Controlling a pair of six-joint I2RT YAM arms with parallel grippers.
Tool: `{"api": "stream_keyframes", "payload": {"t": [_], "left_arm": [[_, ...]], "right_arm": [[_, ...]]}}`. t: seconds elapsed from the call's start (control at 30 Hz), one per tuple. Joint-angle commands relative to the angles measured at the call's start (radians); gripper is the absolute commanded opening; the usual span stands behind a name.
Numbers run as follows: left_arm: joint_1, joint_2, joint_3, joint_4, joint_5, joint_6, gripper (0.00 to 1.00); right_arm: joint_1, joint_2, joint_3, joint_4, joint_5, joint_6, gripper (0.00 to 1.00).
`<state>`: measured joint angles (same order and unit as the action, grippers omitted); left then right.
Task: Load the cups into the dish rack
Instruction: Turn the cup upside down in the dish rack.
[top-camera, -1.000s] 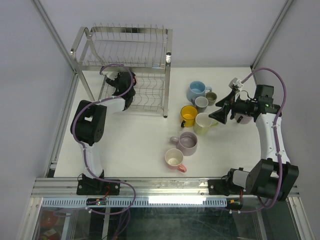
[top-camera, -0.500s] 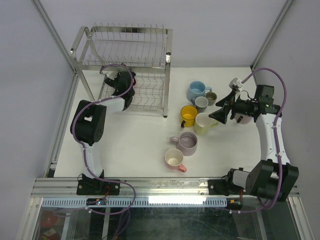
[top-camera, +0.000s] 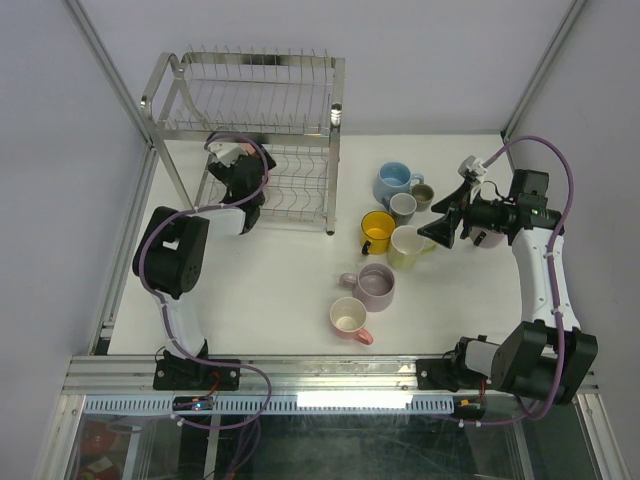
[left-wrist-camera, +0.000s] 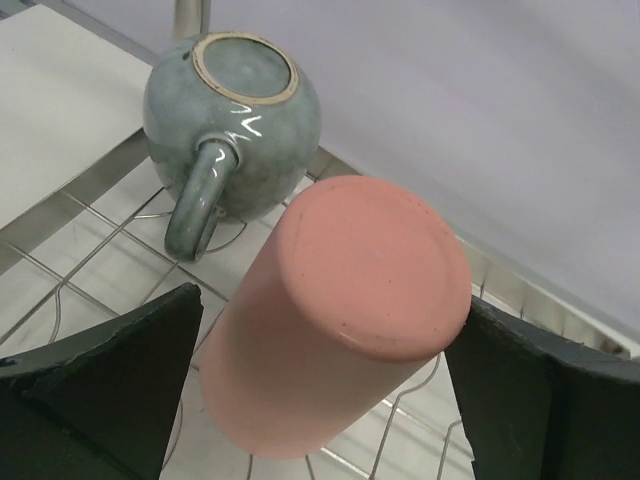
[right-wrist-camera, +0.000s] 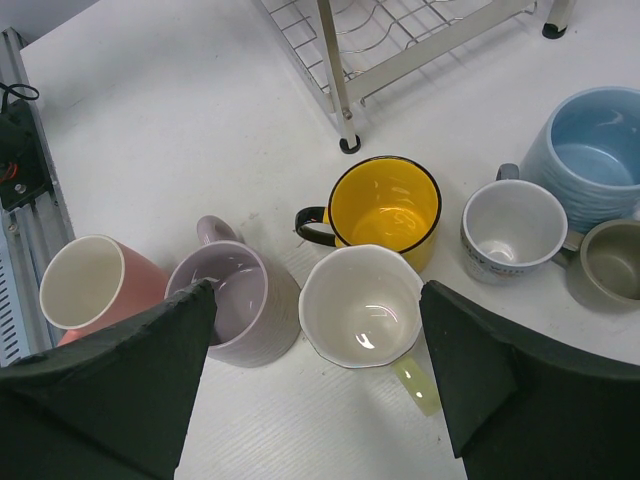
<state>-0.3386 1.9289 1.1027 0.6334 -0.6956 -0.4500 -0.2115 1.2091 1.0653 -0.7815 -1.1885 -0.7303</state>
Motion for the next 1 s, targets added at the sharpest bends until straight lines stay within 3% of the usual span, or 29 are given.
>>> {"api": "stream_keyframes", "payload": {"t": [0.0,0.57,0.67,0.73,0.87,0.97], "left_arm": [[0.003,-0.083,-0.049,0.083,0.072,0.103,0.99],[0.002,-0.244,-0.224,0.093,0.189,0.226,0.99],[0.003,-0.291,-0.287,0.104,0.225,0.228,0.95],[0.003,-0.317,-0.332,0.116,0.255,0.228,0.88],[0.015,-0.333,-0.393,0.144,0.339,0.201,0.58],[0.061,-0.307,-0.388,0.141,0.446,0.143,0.29]], "right_arm": [[0.007,-0.04,-0.004,0.033,-0.015,0.011,0.86],[0.007,-0.049,-0.007,0.034,-0.018,0.011,0.86],[0.007,-0.049,-0.007,0.034,-0.019,0.009,0.86],[0.008,-0.048,-0.007,0.034,-0.02,0.009,0.86],[0.009,-0.051,-0.008,0.034,-0.019,0.009,0.86],[0.011,-0.052,-0.009,0.034,-0.016,0.007,0.86]]}}
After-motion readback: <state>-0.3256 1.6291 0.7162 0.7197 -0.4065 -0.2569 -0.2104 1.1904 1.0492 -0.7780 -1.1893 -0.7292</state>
